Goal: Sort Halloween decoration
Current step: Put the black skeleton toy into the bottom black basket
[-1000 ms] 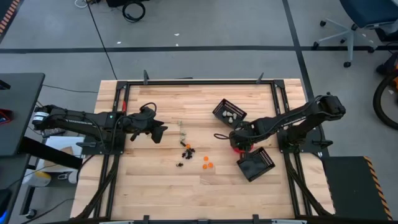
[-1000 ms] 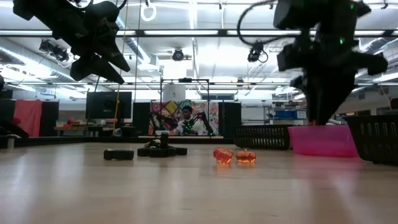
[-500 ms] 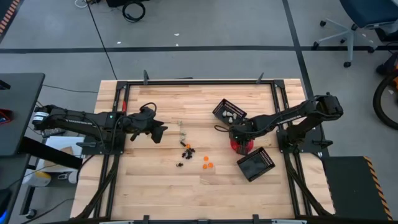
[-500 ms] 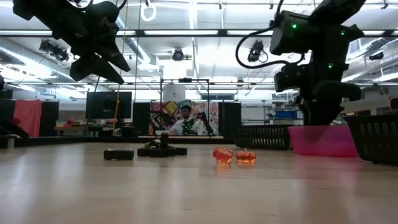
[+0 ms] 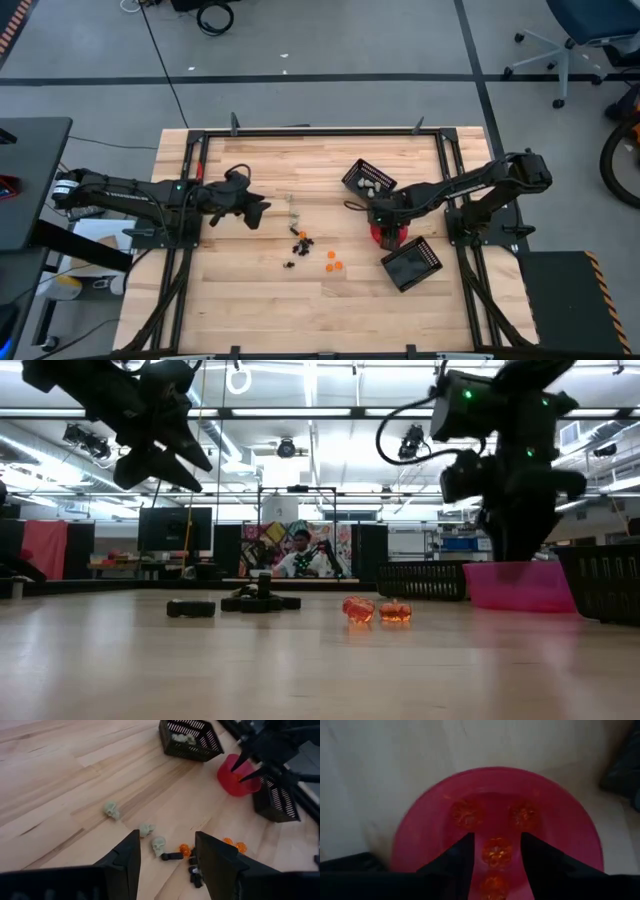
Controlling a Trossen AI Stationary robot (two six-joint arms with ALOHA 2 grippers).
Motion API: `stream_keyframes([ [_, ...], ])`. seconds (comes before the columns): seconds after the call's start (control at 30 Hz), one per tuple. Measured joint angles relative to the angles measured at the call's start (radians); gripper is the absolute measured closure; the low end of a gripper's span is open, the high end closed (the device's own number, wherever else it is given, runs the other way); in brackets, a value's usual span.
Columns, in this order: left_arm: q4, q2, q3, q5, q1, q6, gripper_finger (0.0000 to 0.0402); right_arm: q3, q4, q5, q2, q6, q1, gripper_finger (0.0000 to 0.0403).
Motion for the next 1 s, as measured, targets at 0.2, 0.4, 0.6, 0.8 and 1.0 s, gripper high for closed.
stream_keyframes([
  [0.2,0.058,0.000,0.000,0.000,0.006,0.008,0.0239,0.134,-0.115,0.015,0.000,-0.029,0.000,0.0241],
  [0.4,0.058,0.000,0.000,-0.001,0.014,0.012,0.0239,0.209,-0.046,0.095,0.000,-0.048,0.000,0.0241],
  [0.6,0.057,0.000,0.000,-0.001,0.014,0.012,0.0239,0.211,0.165,0.095,0.026,-0.089,0.014,0.0241],
  [0.8,0.062,0.001,0.000,-0.001,0.014,0.012,0.0239,0.277,0.287,0.073,0.171,-0.103,0.036,0.0241],
  [1.0,0.056,0.001,0.000,-0.001,0.014,0.016,0.0239,0.423,0.309,0.067,0.352,-0.142,0.056,0.0241],
])
